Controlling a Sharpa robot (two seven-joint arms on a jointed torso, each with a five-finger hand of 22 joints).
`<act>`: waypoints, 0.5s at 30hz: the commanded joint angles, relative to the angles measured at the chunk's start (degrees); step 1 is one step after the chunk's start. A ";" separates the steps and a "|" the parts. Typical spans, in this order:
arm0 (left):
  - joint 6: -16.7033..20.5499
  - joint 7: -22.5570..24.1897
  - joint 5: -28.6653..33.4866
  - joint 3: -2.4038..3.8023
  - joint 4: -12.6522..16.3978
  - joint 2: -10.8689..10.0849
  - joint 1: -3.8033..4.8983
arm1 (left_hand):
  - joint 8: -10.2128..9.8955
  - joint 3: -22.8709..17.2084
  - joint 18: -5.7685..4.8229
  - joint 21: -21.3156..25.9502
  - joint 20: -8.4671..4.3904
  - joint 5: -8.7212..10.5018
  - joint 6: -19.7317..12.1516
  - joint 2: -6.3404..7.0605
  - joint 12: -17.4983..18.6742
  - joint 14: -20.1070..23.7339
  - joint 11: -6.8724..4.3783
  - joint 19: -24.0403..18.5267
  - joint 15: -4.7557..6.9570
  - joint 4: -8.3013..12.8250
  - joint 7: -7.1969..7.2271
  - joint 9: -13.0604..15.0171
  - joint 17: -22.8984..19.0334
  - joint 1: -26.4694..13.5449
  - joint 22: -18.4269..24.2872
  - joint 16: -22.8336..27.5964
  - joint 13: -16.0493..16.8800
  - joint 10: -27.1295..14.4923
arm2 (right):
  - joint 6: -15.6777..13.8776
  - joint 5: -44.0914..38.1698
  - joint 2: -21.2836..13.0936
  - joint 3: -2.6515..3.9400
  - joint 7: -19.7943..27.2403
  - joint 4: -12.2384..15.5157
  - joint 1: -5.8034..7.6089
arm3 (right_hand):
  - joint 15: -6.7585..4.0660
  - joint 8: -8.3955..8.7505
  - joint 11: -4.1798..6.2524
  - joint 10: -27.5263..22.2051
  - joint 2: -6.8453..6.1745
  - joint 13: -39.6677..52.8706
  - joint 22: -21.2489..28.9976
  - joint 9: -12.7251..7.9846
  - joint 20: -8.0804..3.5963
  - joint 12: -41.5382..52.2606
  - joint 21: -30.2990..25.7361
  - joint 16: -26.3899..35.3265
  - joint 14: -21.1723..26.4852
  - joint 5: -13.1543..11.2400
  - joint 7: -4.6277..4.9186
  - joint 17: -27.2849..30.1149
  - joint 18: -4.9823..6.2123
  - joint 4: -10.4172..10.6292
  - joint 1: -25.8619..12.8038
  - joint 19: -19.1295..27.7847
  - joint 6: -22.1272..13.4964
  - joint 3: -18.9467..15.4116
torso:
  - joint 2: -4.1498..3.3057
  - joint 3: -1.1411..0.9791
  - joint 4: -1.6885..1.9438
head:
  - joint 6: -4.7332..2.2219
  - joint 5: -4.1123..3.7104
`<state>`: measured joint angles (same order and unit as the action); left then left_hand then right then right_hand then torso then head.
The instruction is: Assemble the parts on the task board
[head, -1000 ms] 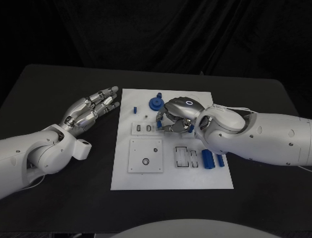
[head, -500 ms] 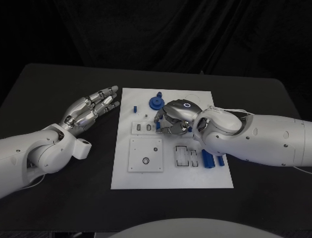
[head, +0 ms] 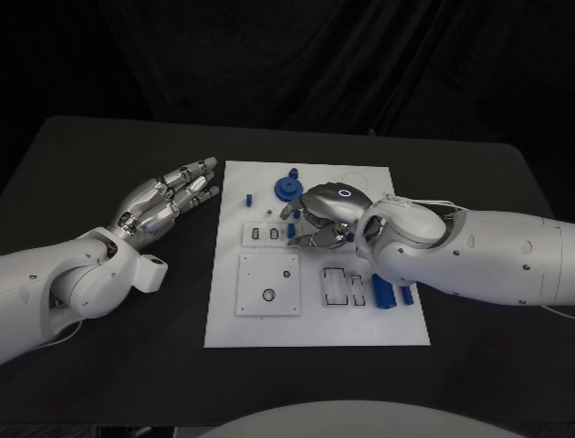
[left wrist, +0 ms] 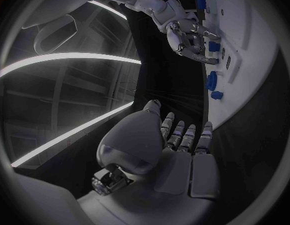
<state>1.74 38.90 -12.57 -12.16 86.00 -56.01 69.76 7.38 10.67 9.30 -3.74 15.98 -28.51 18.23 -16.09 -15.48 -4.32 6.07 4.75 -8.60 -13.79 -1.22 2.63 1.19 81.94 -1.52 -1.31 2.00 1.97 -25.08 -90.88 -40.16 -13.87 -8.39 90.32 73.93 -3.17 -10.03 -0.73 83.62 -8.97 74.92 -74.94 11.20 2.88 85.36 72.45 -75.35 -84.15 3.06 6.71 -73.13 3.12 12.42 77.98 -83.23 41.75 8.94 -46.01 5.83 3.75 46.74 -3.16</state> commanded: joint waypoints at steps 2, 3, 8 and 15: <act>-0.07 1.88 0.04 0.06 0.02 0.04 -0.11 | -0.16 0.47 1.11 -0.09 -0.03 1.61 -0.15 -0.15 0.23 0.25 0.10 -0.27 -0.20 -1.18 -0.16 -0.02 -0.02 -1.00 0.05 0.15 -0.03 -0.08 | -2.76 -0.45 -0.76 0.00 1.98 0.62 -0.20 | -0.15 0.47 0.00 -0.42 -1.32 6.70 -5.55 -0.40 -0.01 -0.29 -0.24 0.11 -2.44 -0.27 -0.14 -0.07 1.09 1.33 -0.06 0.21 -1.03 -0.25 | 0.01 0.01 -0.03 | -0.41 0.36; 0.13 1.92 0.04 0.06 0.01 0.02 -0.11 | -0.11 0.76 1.12 -0.10 -0.04 2.73 -0.06 -0.14 0.11 0.23 0.03 -0.26 -0.19 -2.00 -0.15 -0.01 -0.02 -1.45 0.04 0.14 -0.02 -0.05 | -3.75 -0.45 -1.14 0.01 2.57 0.97 -0.19 | -0.22 0.67 0.07 -0.47 -1.84 6.62 -5.57 -0.59 -0.07 -0.34 -0.24 0.09 -2.45 -0.27 -0.25 -0.10 1.09 1.99 -0.13 0.20 -1.53 -0.42 | 0.02 0.02 -0.05 | -0.51 0.51; 1.13 2.03 0.04 0.07 0.00 -0.15 -0.09 | 0.35 2.14 1.14 -0.32 -0.06 8.68 0.74 -0.63 -0.53 0.00 -0.24 -0.05 -0.13 -3.07 -0.36 0.06 0.05 -4.84 -0.04 0.04 0.02 0.09 | -8.23 -0.43 -3.40 0.18 5.09 3.11 0.24 | -0.51 0.63 0.41 -0.30 -3.20 6.76 -6.03 -1.06 -0.38 -0.26 0.42 -0.33 -2.61 -0.29 -0.62 -0.59 0.91 4.44 -0.59 -0.12 -2.07 -2.12 | 0.04 0.00 -0.04 | -1.61 0.83; 2.56 1.87 -0.45 0.08 -0.70 -0.03 0.46 | 0.72 2.52 1.17 -0.80 0.01 11.58 1.53 -0.67 -1.76 -0.72 0.06 0.51 -0.16 -3.11 -0.48 0.13 0.22 -6.90 -0.20 -0.20 0.15 0.67 | -12.78 1.18 -6.82 0.27 7.91 5.27 2.71 | -0.69 0.04 0.63 0.09 -2.48 7.16 -6.50 -1.20 -0.57 0.00 1.15 -0.91 -2.79 -0.29 -0.88 -1.26 0.73 4.51 -1.47 -0.45 -1.47 -4.14 | 0.35 -0.16 -0.05 | -3.73 1.33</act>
<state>2.83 38.90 -12.60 -12.16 85.48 -56.27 69.85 7.87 12.98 9.30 -4.34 15.99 -17.21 19.27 -16.73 -17.04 -4.55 6.06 4.75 -8.82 -16.96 -1.64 2.70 1.37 75.56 -1.65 -1.31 2.10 2.39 -32.75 -90.61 -46.55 -13.60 -3.56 95.10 76.36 -3.38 -9.61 -0.39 83.55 -11.51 74.91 -74.93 10.07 2.66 85.36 73.37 -75.89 -83.94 3.06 6.13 -74.30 3.12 16.90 77.08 -83.45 40.06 5.05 -45.87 5.76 3.70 43.69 -2.01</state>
